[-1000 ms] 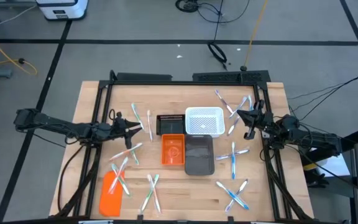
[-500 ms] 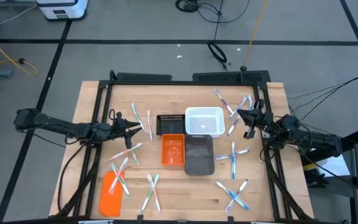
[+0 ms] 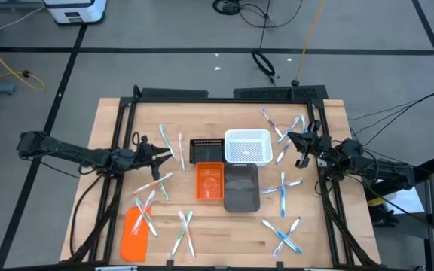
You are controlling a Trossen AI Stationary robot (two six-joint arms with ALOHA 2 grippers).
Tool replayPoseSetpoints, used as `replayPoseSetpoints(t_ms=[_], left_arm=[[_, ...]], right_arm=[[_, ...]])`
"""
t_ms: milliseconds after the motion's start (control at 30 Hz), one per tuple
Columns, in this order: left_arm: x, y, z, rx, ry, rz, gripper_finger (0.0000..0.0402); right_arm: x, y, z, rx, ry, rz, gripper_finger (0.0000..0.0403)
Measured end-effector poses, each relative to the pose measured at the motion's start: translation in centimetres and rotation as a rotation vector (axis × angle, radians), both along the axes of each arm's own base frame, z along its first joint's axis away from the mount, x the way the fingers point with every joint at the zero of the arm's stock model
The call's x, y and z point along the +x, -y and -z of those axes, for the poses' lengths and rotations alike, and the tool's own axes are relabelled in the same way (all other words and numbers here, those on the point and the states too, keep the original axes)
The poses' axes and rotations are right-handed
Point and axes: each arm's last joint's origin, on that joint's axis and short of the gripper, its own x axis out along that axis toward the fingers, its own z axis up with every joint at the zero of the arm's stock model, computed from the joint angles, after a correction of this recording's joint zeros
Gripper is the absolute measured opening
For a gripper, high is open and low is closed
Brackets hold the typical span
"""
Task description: Pick & Place Toothbrushes
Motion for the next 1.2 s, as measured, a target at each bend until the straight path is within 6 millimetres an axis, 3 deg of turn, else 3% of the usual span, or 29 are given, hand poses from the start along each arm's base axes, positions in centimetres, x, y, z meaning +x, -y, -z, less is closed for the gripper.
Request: replayPoseSetpoints(t_ms=[700,1200], left_arm=[[-0.01,0.00,0.01,0.000,0.000,0.000,0.0118],[-0.10,-0.68,-0.09,0.074,-0.014,-0.115,0.0118]], right_arm=[[0.00,0.00,0.00,0.000,0.000,0.000,0.0004],[-0.09,-0.02,-0.26,-0.003,0.030,-0.004,0.0004]])
